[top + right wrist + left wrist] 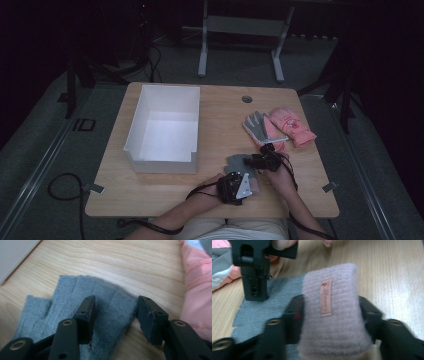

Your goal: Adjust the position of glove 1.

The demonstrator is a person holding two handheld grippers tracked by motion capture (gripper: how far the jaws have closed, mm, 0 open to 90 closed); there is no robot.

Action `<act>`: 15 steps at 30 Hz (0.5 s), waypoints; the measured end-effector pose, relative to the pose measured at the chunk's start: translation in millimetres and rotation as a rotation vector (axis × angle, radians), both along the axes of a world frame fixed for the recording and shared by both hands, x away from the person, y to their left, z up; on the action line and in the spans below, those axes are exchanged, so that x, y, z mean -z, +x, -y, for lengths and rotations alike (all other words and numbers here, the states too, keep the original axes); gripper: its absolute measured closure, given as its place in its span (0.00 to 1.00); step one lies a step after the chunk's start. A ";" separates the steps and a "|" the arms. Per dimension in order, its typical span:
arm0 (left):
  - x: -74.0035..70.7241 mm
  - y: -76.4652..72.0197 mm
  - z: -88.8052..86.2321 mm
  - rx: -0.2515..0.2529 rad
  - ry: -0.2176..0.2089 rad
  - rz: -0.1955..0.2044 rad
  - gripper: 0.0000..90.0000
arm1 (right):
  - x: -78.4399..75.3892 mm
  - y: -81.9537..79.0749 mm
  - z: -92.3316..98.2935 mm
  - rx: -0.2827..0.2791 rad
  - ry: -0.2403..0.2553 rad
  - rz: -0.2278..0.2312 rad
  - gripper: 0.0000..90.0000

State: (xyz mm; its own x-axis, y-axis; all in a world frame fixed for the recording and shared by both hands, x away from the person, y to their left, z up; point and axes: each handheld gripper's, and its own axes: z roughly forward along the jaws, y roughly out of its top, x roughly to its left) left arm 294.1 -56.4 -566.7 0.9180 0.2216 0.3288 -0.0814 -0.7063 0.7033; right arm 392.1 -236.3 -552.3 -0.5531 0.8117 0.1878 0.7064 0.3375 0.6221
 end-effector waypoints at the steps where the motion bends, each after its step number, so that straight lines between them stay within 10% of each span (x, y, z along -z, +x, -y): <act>1: -1.4 2.6 -2.8 0.008 -0.005 -0.012 0.64 | -0.5 0.6 -0.2 0.000 0.007 -0.012 0.57; 7: -3.5 12.2 -10.9 0.035 -0.021 -0.072 0.73 | 0.8 7.4 -0.2 -0.025 0.099 -0.106 0.68; 15: -5.5 16.2 -17.7 0.024 -0.018 -0.110 0.75 | 0.1 9.8 -20.9 -0.089 0.061 -0.112 0.75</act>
State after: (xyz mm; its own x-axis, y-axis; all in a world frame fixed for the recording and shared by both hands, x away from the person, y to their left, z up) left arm 310.3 -38.7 -561.2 0.9534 0.2040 0.2221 -0.0200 -0.6919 0.7217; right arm 401.9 -215.5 -552.4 -0.5953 0.7457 0.2993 0.7413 0.3661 0.5625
